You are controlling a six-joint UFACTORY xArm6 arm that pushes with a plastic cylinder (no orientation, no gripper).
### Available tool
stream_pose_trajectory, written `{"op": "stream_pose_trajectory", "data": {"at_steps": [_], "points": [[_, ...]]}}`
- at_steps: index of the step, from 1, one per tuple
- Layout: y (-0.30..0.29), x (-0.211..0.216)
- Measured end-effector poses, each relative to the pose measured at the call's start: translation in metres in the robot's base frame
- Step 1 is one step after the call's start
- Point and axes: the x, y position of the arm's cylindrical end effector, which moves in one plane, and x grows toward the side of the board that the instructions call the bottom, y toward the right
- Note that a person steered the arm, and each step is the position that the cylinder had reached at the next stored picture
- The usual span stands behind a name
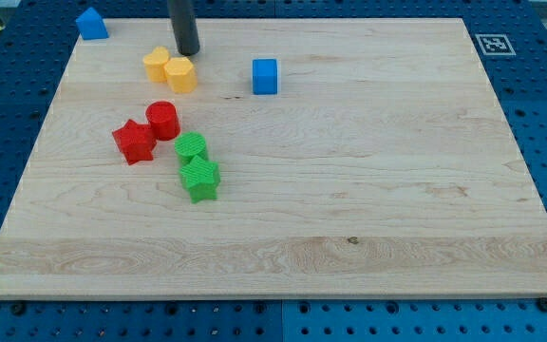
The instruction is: Slide the yellow heart to the bottom left of the yellow hexagon
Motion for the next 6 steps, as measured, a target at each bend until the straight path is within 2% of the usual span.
{"op": "stream_pose_trajectory", "data": {"at_steps": [4, 6], "points": [[-0.057, 0.011], [-0.063, 0.037]]}}
